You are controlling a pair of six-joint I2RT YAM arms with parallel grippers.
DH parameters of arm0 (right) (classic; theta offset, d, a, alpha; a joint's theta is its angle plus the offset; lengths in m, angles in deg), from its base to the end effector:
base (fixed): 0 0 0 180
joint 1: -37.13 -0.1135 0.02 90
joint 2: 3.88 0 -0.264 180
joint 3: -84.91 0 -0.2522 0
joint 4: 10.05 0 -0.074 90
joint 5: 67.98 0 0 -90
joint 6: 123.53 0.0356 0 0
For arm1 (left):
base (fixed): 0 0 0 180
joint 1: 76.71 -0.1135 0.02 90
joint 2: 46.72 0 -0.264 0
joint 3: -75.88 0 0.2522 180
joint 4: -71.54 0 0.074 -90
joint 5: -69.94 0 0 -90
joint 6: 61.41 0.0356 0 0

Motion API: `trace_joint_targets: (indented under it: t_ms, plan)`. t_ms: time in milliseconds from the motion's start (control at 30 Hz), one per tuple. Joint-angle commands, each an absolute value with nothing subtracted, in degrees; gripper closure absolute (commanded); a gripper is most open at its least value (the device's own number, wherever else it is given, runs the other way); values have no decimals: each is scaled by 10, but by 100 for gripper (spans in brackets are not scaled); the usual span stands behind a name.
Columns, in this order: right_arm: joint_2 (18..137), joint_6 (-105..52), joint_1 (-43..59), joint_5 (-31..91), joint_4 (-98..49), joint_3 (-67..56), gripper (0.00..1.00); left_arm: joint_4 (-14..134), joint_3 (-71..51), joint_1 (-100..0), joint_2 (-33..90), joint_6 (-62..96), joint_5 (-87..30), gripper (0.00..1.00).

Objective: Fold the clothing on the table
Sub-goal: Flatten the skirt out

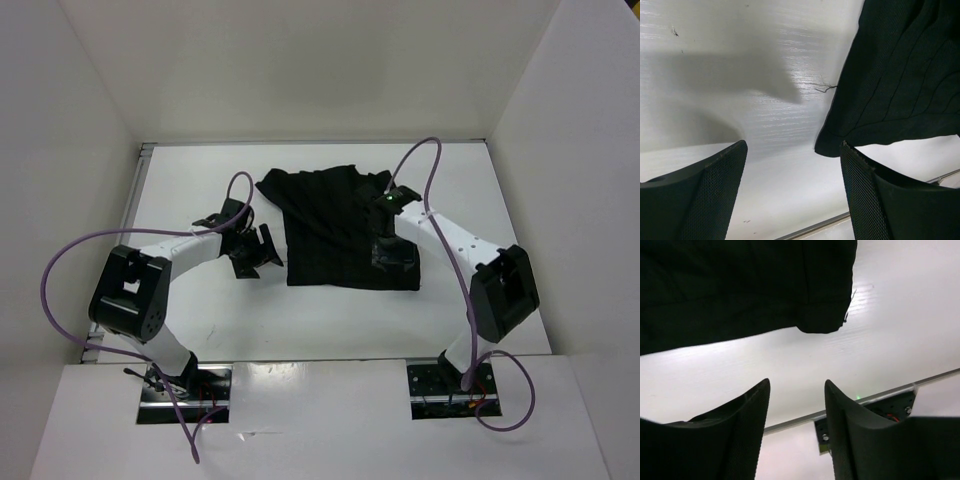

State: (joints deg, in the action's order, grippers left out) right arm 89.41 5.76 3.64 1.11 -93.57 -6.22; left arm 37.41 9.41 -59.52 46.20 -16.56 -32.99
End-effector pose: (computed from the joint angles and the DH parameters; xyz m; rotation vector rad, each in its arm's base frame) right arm 0.2492 0.1497 0.2504 0.1547 2.8659 -0.3957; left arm 0.2963 -0.1000 0.1701 -0.5842 2.6849 -0.6395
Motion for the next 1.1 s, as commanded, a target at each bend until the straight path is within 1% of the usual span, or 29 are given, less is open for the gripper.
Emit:
trace_joint_targets:
  t_ms: [0,33,133,200,367,433,467,500,533,633,700,733,900,967,1000,1033,1067]
  plan:
    - [887,73,34,-28,-969,-20,44,371,83,-594,477,-158,-332,18]
    - [904,73,34,-34,-952,-20,43,378,82,-594,483,-158,-332,18]
    - [940,50,34,-28,-907,-14,42,399,75,-594,499,-163,-357,18]
    - [955,37,40,-22,-873,0,42,415,68,-594,514,-172,-362,22]
    - [976,17,50,-12,-834,20,42,480,57,-594,548,-226,-413,41]
    - [976,17,56,-12,-828,20,42,485,46,-594,572,-239,-413,52]
    - [976,17,56,-12,-828,13,42,479,40,-594,579,-239,-413,63]
    - [967,17,71,-12,-816,7,42,478,35,-594,591,-244,-413,67]
    - [961,17,79,-12,-809,-7,42,473,35,-594,591,-244,-413,69]
    - [932,17,121,14,-787,-34,42,461,30,-589,597,-244,-413,69]
    - [911,17,141,26,-781,-42,42,445,24,-589,609,-239,-413,67]
    - [904,12,157,31,-776,-47,42,445,24,-583,609,-239,-419,64]
    - [887,7,191,63,-758,-57,42,450,19,-564,647,-234,-426,62]
    - [881,1,211,102,-738,-78,42,463,19,-559,666,-234,-436,67]
    - [875,1,222,121,-731,-93,42,463,19,-559,672,-234,-436,77]
    - [875,-4,233,141,-722,-102,42,468,19,-559,672,-234,-436,82]
    - [862,-4,261,187,-702,-111,42,468,12,-559,678,-234,-436,88]
